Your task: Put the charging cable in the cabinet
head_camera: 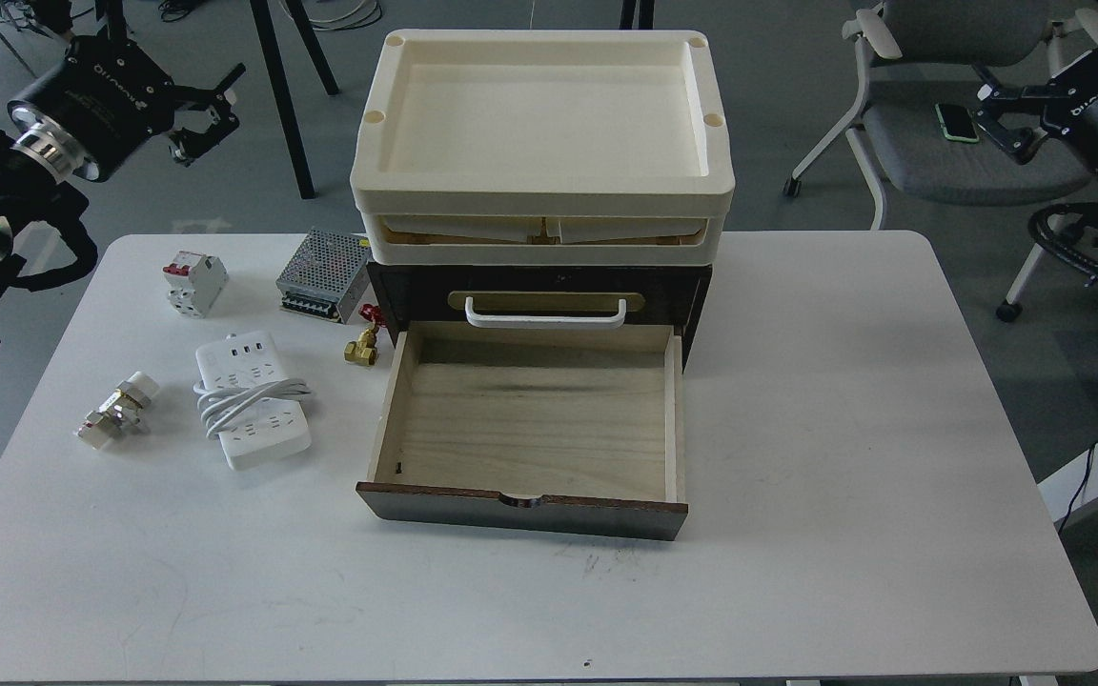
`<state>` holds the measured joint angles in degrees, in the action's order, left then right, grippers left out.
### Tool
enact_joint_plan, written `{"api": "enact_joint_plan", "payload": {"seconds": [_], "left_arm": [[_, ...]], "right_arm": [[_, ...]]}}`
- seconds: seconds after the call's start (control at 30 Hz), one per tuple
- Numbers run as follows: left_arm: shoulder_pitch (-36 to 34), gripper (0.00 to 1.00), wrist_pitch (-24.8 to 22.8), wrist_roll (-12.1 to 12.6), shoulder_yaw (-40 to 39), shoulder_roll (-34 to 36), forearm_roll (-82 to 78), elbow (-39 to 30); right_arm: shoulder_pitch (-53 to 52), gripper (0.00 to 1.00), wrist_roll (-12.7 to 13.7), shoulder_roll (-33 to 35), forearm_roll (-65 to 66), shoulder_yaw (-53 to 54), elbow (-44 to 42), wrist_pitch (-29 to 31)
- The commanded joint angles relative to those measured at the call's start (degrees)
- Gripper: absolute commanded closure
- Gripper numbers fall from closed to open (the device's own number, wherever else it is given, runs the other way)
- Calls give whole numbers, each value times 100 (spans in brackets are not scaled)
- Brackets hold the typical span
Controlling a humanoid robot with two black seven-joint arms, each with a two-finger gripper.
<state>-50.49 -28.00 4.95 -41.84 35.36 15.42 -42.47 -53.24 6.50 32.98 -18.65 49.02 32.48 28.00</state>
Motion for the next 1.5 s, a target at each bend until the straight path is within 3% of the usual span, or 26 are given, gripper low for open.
{"api": "enact_joint_plan", "payload": {"seconds": [0.0, 0.1, 0.2, 0.3, 0.4, 0.53, 0.63, 0.77, 0.83, 1.03, 1.23, 1.33, 1.47], "left_arm": [[4, 0, 0, -458, 0, -3, 22, 2], [4, 0, 0, -617, -9, 33, 109, 115], [4, 0, 0, -776, -201, -55, 452, 729], [4, 0, 0, -890, -395, -310, 497, 731], [4, 0, 0, -1223, -737, -354, 488, 714], [-14, 1, 0, -1339, -862, -31, 427, -48], [4, 1, 0, -1365, -756, 908, -213, -1234], [21, 1, 0, -1453, -756, 2113, -1758, -2483], [21, 1, 0, -1610, -764, 2588, -2829, -3002], [30, 1, 0, -2445, -616, 3635, -6554, -4329], [57, 1, 0, -2481, 472, 3689, -9983, -4841], [-31, 1, 0, -2525, 1439, 3575, -11574, -4798], [-23, 2, 0, -2745, 2108, 2935, -13229, -4403]], "right_arm": [[-63, 0, 9, -11, 2, 3, 30, 0], [-63, 0, 9, -11, -7, 20, 39, 0], [-46, 0, 9, -11, -7, 20, 39, 0], [-37, 0, 9, 33, -7, 11, 39, 0], [-37, 0, 18, 86, -7, 11, 65, 0], [-2, 0, 9, 217, -7, 46, 74, 0], [59, 0, 9, 332, -7, 64, 74, 0], [165, 0, 0, 402, -7, 82, 74, 0], [209, 0, 0, 402, -16, 90, 74, 0], [297, 0, 0, 402, -16, 90, 74, 0], [376, 0, 0, 402, -16, 82, 56, 0], [437, 0, -9, 402, -16, 90, 39, 0], [525, 0, -9, 402, -16, 90, 21, 0]]}}
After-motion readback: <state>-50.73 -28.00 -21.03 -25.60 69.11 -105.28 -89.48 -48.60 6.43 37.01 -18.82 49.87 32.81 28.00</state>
